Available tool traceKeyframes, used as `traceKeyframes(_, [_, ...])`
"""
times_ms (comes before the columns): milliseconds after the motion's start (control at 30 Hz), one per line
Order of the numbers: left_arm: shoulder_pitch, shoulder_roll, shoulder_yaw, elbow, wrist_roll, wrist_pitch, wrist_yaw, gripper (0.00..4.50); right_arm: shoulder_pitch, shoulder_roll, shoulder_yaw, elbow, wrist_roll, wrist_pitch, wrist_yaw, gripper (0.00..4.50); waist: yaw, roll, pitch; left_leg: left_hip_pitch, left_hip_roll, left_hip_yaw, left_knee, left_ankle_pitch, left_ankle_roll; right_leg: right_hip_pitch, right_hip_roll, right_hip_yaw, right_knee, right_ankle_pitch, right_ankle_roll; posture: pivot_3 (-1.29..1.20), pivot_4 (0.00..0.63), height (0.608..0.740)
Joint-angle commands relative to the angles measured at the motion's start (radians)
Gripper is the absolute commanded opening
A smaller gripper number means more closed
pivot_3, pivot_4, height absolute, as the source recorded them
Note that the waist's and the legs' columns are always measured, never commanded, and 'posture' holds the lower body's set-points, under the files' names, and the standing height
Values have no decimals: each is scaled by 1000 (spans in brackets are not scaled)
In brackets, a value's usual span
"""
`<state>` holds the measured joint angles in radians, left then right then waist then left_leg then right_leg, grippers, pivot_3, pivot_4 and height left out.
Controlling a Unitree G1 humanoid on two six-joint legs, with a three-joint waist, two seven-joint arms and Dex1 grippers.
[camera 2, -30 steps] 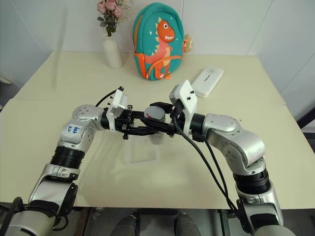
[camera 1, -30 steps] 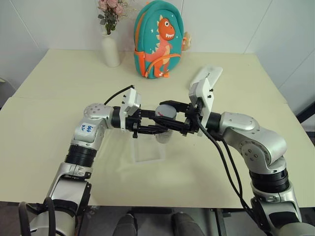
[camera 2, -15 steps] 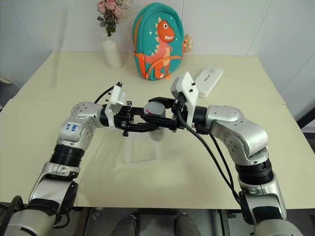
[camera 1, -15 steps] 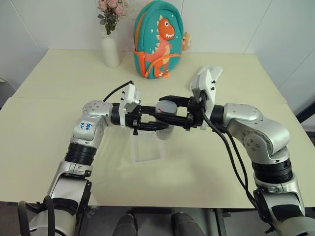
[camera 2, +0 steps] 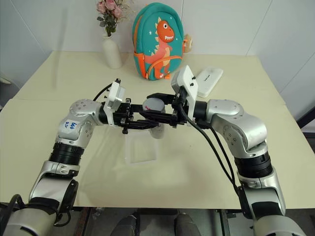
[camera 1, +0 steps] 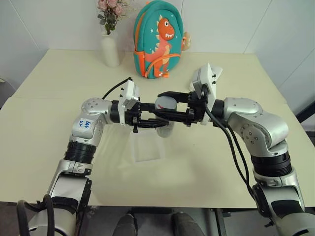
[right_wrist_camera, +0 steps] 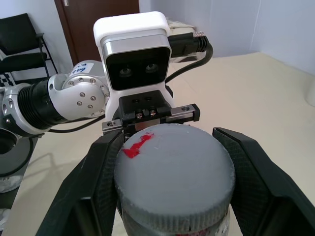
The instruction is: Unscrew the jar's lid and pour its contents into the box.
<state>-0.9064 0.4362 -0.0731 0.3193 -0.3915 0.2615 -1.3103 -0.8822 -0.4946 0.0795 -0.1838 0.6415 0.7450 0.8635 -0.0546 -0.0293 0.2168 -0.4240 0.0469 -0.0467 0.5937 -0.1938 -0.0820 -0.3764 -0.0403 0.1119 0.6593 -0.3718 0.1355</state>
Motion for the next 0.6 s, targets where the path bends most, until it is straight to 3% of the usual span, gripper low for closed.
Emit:
traceKeyframes(33, [37,-11,-96,-3,32,5,-86,1966,-107,0,-109,27,-13,-97,-33,2559,0,0,0,0,0,0,0,0,0,0,0,0,0,0,0,0,150,740])
traceKeyframes(400, [22,-20,-106,33,46,-7,-105,1966,-161,11,-118,99,-24,-131,-2,2559,-2,1,1,0,1,0,0,0,0,0,1,0,0,0,0,0,150,740])
traceKeyframes(600, [-54,-52,-32,71,21,-39,-28,1966,-137,2,-131,79,-22,-126,-19,2559,1,1,1,0,1,0,0,0,0,0,1,0,1,0,0,0,150,740])
